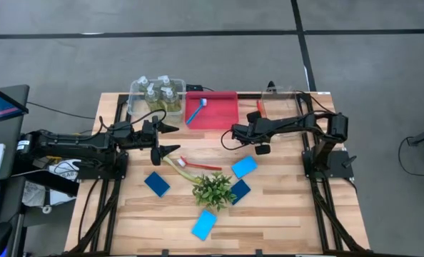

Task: Pick & Place Kitchen Sink Supplies
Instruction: Put the red dish brush into the red bin

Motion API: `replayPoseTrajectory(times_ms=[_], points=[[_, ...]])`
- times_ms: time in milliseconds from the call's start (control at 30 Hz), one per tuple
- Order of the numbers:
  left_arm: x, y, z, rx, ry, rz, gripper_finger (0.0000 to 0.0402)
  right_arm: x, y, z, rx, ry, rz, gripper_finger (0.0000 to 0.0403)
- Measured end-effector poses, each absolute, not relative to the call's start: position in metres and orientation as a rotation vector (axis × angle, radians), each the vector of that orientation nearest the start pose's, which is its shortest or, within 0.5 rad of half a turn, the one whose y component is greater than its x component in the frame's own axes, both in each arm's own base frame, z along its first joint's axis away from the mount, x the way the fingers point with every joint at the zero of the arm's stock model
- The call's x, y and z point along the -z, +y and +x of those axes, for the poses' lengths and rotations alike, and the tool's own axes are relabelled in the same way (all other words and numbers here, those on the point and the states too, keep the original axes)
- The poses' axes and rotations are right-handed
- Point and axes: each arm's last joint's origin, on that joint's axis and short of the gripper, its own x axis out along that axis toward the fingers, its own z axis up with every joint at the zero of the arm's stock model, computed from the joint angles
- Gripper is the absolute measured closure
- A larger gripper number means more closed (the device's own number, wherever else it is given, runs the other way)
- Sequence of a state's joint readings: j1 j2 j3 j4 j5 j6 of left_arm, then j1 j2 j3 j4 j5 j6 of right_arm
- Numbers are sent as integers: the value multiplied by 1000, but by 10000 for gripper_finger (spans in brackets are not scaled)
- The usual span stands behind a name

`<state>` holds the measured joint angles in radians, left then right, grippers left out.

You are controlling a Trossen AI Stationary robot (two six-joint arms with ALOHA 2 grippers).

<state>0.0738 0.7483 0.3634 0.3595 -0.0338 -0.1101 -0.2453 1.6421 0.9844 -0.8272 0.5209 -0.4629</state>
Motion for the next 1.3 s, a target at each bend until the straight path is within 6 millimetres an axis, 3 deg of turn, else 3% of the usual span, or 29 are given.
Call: replayPoseTrajectory(times_ms=[567, 900, 1300], points=[[-244, 14, 172, -108, 19, -110, 45, -172, -91, 262, 266, 1638, -512, 295], [-244, 14, 172, -108, 19, -110, 45, -172, -91, 262, 266, 1635, -512, 391], [-244, 14, 172, -109, 19, -110, 45, -172, -90, 263, 277, 1631, -511, 397]])
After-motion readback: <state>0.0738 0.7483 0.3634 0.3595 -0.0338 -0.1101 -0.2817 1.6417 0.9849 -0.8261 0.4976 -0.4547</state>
